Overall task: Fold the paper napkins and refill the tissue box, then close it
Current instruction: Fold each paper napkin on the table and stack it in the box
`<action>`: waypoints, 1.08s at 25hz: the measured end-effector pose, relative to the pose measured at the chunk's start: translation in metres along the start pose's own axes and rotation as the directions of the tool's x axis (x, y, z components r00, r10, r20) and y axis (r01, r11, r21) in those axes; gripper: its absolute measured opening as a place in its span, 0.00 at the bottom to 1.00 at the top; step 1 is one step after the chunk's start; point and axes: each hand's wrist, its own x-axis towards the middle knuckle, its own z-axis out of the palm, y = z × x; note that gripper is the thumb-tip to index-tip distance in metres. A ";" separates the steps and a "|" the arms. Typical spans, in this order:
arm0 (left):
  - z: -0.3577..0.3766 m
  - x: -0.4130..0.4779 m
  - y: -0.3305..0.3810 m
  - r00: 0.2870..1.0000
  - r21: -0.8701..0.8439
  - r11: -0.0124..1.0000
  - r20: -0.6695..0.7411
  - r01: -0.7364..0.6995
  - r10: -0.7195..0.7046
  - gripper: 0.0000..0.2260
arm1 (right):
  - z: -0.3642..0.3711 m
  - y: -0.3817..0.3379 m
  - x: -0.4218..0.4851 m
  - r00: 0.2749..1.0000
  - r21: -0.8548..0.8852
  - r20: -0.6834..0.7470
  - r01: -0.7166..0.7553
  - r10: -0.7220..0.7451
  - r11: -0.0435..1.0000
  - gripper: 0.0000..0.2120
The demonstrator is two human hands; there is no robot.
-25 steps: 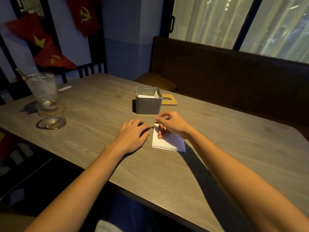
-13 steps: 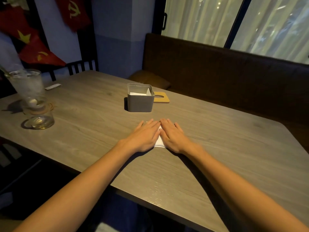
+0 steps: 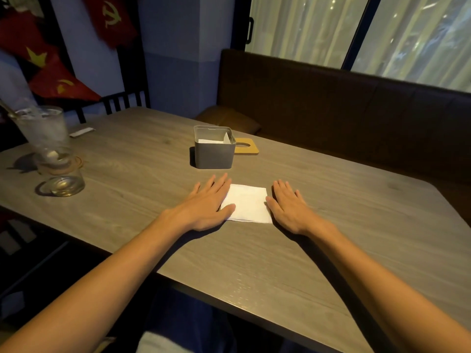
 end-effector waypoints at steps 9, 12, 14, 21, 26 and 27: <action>-0.004 -0.005 0.005 0.994 0.081 0.996 0.098 0.046 -0.054 0.33 | 0.006 -0.022 -0.007 0.993 -0.057 0.047 0.115 -0.112 0.992 0.32; -0.007 -0.015 0.001 0.991 0.110 0.988 0.070 0.106 -0.114 0.36 | -0.002 -0.010 -0.013 0.997 0.067 -0.077 0.019 -0.014 0.998 0.30; -0.007 -0.011 0.005 0.980 0.048 0.979 0.000 0.198 -0.198 0.35 | -0.003 -0.020 -0.010 0.979 0.111 -0.196 -0.044 0.065 0.993 0.23; -0.019 0.048 0.014 0.960 -0.163 0.957 -0.106 0.238 -0.257 0.25 | -0.010 -0.069 0.009 0.967 0.272 -0.052 -0.227 0.250 0.935 0.17; -0.033 0.066 0.011 0.951 -0.315 0.898 0.128 0.307 -0.280 0.19 | -0.015 -0.062 0.009 0.966 0.371 0.015 -0.246 0.258 0.896 0.12; -0.037 0.065 0.009 0.952 -0.340 0.891 0.157 0.301 -0.262 0.17 | -0.016 -0.061 0.008 0.967 0.391 0.028 -0.243 0.252 0.888 0.11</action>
